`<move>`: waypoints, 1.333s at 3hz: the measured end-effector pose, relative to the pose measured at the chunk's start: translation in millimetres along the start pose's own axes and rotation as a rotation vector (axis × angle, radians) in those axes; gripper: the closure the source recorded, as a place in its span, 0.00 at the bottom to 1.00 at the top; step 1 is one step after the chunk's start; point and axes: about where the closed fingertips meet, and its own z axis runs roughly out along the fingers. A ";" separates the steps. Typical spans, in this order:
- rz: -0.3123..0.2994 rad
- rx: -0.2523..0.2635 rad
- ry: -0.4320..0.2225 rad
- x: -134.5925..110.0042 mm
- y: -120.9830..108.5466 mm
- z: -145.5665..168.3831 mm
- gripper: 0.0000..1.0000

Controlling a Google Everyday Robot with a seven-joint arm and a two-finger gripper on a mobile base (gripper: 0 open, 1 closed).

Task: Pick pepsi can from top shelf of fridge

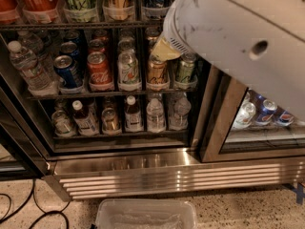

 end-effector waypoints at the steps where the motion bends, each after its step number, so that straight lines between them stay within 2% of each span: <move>1: 0.053 0.032 -0.008 -6.1 -8.6 -7.3 0.00; 2: 0.053 0.032 -0.008 -6.1 -8.6 -7.3 0.00; 3: 0.080 0.064 0.002 -7.5 -9.4 -6.8 0.00; 4: 0.045 0.082 0.070 -18.5 32.5 6.9 0.00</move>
Offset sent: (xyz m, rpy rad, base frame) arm 0.0004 -0.0031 0.0106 0.0353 -0.0236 -0.0382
